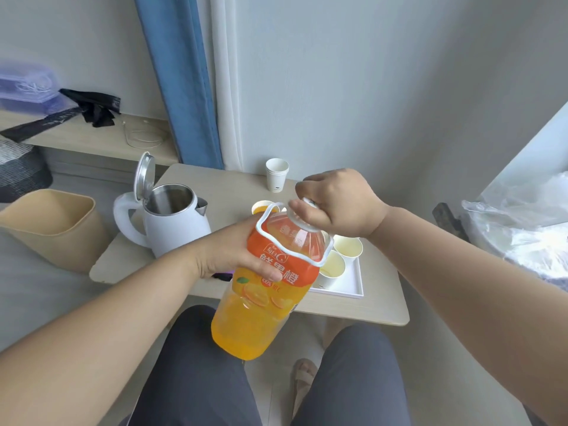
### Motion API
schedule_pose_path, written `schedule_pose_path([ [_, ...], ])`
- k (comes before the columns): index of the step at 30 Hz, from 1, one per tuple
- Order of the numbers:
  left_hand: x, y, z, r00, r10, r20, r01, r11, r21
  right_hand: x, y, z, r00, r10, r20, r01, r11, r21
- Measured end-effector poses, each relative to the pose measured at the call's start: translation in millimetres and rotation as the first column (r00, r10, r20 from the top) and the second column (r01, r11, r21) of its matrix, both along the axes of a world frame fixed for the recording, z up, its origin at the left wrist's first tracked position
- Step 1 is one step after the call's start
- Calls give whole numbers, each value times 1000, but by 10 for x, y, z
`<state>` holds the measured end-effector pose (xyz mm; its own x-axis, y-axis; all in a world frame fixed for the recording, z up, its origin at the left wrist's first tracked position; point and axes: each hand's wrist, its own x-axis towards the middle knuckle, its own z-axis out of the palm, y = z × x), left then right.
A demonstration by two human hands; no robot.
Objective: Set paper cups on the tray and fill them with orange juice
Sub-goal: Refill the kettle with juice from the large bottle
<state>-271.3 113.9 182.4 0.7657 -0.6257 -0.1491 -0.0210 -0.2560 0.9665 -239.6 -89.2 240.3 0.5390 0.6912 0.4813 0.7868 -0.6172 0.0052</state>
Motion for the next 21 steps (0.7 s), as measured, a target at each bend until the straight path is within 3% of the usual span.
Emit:
schedule_pose_path([
  [5, -45, -46, -93, 976, 213, 50, -214, 977, 18, 2, 68, -46, 929, -335, -157, 321, 941, -111],
  [10, -90, -57, -34, 929, 351, 120, -357, 933, 41, 5, 166, 95, 874, -407, -266, 397, 913, -92],
  [12, -63, -21, 19, 909, 391, 143, -396, 918, 11, 15, 229, 198, 836, -363, -412, 395, 919, -7],
  [14, -8, 47, 99, 885, 447, 129, -446, 894, -45, 47, 270, 299, 751, -148, -644, 386, 889, 246],
  [17, 118, 170, 301, 853, 505, 129, -495, 862, -105, 175, 255, 360, 607, 169, -777, 486, 695, 531],
  [19, 251, 228, 448, 832, 537, 138, -517, 842, -154, 262, 247, 289, 554, 230, -800, 569, 597, 565],
  [21, 432, 277, 588, 807, 573, 146, -544, 816, -195, 328, 254, 181, 471, 222, -854, 621, 604, 500],
])
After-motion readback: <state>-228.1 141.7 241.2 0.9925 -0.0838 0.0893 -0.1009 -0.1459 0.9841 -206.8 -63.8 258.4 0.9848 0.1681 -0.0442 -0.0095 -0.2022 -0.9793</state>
